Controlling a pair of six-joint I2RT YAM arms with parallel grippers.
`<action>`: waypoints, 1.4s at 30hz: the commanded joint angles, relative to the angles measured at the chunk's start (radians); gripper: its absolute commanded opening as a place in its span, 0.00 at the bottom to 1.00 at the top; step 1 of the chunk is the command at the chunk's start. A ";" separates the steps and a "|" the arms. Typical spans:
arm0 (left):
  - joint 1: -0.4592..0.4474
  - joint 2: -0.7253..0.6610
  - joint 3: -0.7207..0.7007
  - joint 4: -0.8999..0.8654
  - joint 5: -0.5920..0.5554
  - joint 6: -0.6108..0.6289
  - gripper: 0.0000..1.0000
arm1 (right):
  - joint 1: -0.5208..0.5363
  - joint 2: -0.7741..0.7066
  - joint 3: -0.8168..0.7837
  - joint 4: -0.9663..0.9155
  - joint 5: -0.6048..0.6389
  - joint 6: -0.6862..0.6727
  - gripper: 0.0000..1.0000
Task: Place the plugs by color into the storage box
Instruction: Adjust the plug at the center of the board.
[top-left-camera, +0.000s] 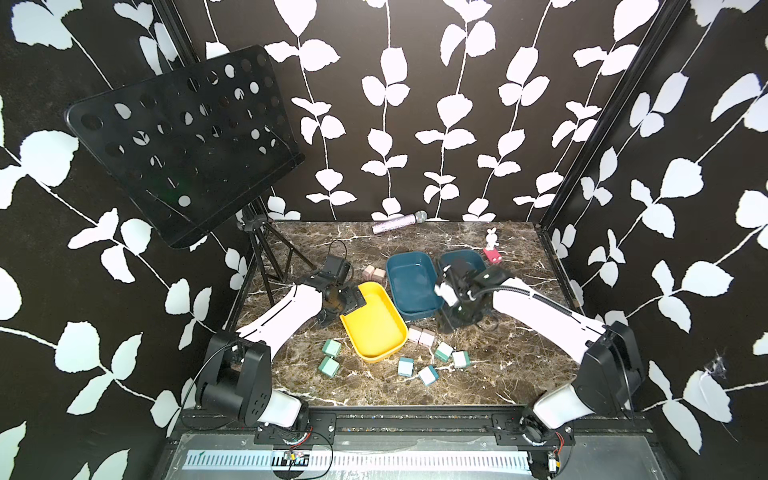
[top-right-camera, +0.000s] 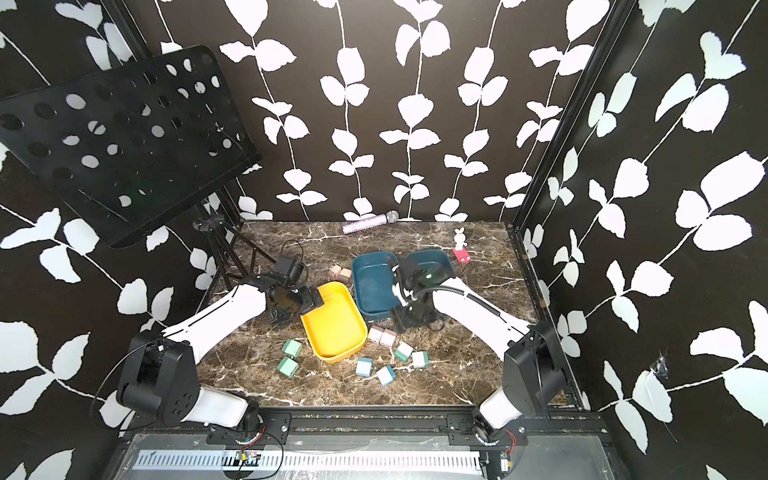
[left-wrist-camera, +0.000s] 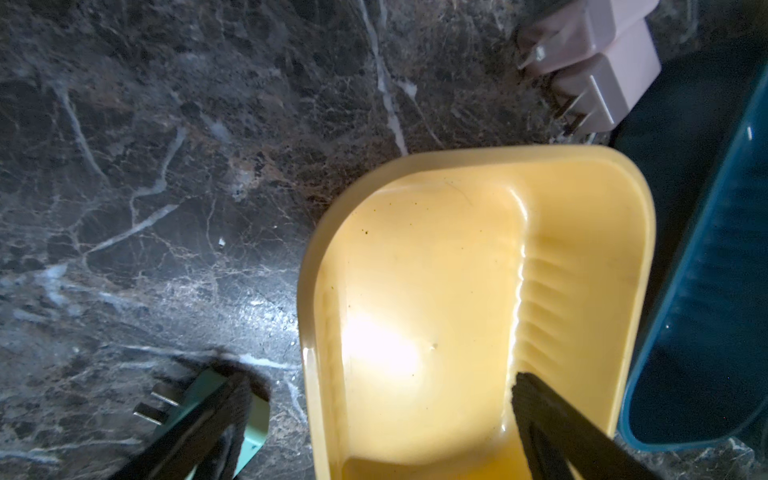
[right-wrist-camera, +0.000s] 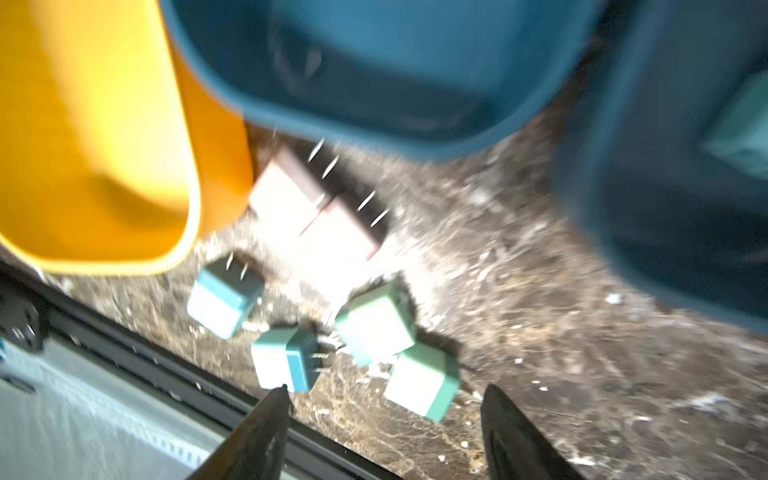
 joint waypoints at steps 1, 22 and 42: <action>-0.005 0.003 -0.005 -0.009 0.009 -0.010 0.99 | 0.057 -0.022 -0.043 0.004 -0.016 -0.059 0.71; -0.005 -0.094 -0.099 -0.035 0.004 -0.061 0.99 | 0.213 0.055 -0.301 0.194 0.138 -0.001 0.72; -0.005 -0.074 -0.029 -0.058 -0.046 -0.007 0.99 | 0.213 -0.038 -0.213 0.185 0.211 0.097 0.76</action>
